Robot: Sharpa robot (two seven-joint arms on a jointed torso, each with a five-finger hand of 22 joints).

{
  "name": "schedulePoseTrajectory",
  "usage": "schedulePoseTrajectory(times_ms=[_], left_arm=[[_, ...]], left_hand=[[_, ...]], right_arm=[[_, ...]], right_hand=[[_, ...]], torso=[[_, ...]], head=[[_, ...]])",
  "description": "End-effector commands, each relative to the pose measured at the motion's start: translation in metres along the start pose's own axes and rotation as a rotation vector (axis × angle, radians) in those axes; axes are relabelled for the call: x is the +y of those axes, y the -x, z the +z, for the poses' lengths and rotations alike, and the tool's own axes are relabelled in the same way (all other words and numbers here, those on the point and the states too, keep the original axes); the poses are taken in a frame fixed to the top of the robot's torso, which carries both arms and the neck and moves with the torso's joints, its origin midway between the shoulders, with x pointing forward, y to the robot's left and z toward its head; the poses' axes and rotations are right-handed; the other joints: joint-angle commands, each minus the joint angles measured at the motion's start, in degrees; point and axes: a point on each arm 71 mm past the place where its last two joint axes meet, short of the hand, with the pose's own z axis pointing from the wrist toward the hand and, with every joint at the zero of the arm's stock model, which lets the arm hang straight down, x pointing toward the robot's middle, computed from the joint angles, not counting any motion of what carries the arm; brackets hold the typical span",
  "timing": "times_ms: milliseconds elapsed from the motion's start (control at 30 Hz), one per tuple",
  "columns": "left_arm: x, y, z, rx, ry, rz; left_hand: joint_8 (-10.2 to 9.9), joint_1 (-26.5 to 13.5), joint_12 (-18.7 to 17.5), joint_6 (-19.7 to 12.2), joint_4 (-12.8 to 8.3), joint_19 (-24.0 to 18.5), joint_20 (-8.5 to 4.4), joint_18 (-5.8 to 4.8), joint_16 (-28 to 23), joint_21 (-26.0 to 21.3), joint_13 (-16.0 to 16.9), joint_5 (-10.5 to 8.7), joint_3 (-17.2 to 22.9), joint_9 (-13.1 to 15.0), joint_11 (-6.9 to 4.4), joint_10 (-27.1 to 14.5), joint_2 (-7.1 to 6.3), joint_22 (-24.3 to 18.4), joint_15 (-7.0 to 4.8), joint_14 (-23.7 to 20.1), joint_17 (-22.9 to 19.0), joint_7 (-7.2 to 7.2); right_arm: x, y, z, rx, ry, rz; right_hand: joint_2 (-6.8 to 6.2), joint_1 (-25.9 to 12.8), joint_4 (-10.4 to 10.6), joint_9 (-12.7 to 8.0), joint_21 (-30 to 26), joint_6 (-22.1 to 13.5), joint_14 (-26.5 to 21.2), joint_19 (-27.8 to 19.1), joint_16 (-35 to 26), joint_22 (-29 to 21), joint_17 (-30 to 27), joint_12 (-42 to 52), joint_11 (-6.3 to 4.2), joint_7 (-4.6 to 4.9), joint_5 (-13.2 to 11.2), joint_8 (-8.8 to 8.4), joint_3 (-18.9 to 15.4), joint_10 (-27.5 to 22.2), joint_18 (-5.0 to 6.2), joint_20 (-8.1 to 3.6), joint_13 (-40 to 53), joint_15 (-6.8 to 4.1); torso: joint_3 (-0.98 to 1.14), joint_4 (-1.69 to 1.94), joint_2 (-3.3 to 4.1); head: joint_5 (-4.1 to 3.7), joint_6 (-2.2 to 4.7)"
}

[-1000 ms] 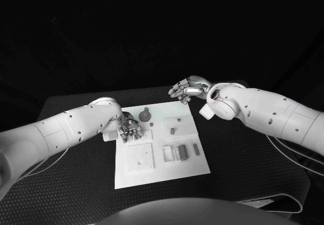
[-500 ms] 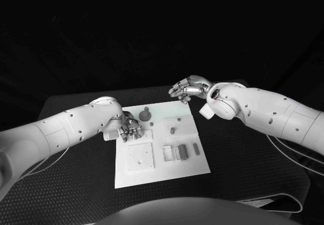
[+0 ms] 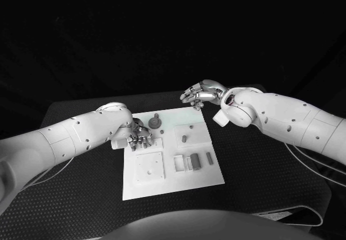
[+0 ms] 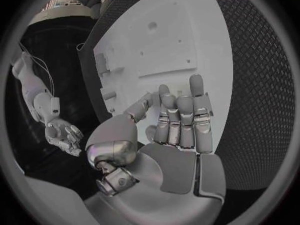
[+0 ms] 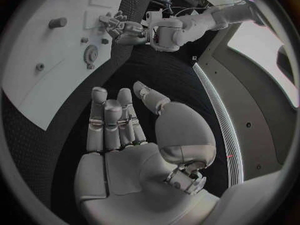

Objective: Assemble the parts on the task board

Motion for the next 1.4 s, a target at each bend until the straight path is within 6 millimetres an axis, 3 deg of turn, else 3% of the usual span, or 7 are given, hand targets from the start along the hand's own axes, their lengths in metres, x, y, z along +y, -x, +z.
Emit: schedulePoseTrajectory(times_ms=[33,500,833,1400], left_arm=[[-0.0020,0.0006,-0.0004,-0.033,0.021,0.052],[-0.0052,0.0027,-0.0002,-0.076,0.031,0.076],[-0.0041,0.0002,0.0000,-0.037,0.036,0.088],[-0.0043,-0.0003,0.0004,-0.022,0.027,0.085]], left_hand=[[0.20,3.42,0.16,0.55,-0.05,0.58,0.06,-0.86,0.34,0.16,0.09,0.65,-0.26,0.13,0.04,0.64,2.79,1.30,-0.13,0.83,0.09,-0.10],[0.07,3.13,0.07,2.04,0.19,1.79,-0.37,-0.85,0.42,0.56,0.17,0.63,-0.83,0.38,-0.54,2.11,2.30,1.28,-0.42,2.28,0.06,-0.67],[-0.22,2.46,-0.22,2.46,0.66,2.06,-0.48,-0.85,0.20,0.47,0.17,-0.88,-1.34,0.47,-0.70,2.52,1.37,1.19,-0.55,2.70,-0.03,-0.83],[-0.60,4.10,-0.42,2.85,0.02,2.22,-0.63,-0.86,0.19,0.40,0.35,-1.23,-0.59,0.59,-0.83,2.82,1.98,1.27,-0.50,2.93,0.06,-0.95]], right_arm=[[0.0007,-0.0018,0.0001,0.015,0.007,0.000],[0.0010,-0.0020,0.0002,0.015,0.007,0.000],[0.0008,-0.0017,-0.0001,0.015,0.007,0.000],[0.0008,-0.0019,0.0002,0.015,0.007,0.000]], right_hand=[[-0.10,-0.55,0.18,-0.09,-0.38,0.08,0.02,0.32,-0.24,0.77,-0.06,0.36,0.08,0.43,0.21,-0.40,-0.16,-0.14,0.63,-0.10,-0.06,-0.48],[-0.10,-0.56,0.18,-0.09,-0.38,0.09,0.02,0.31,-0.24,0.77,-0.07,0.37,0.08,0.43,0.21,-0.40,-0.14,-0.14,0.63,-0.10,-0.07,-0.49],[-0.11,-0.57,0.18,-0.09,-0.39,0.09,0.01,0.30,-0.24,0.77,-0.08,0.38,0.08,0.43,0.21,-0.39,-0.13,-0.14,0.63,-0.10,-0.08,-0.49],[-0.12,-0.57,0.17,-0.09,-0.40,0.09,-0.01,0.28,-0.25,0.77,-0.09,0.39,0.08,0.43,0.21,-0.39,-0.12,-0.15,0.63,-0.10,-0.09,-0.49]], torso=[[0.00,-0.01,0.01],[-0.01,0.01,0.01],[0.02,-0.03,0.00],[-0.04,0.00,0.00]], head=[[0.00,-0.04],[0.12,-0.09],[0.17,-0.25],[0.17,-0.22]])
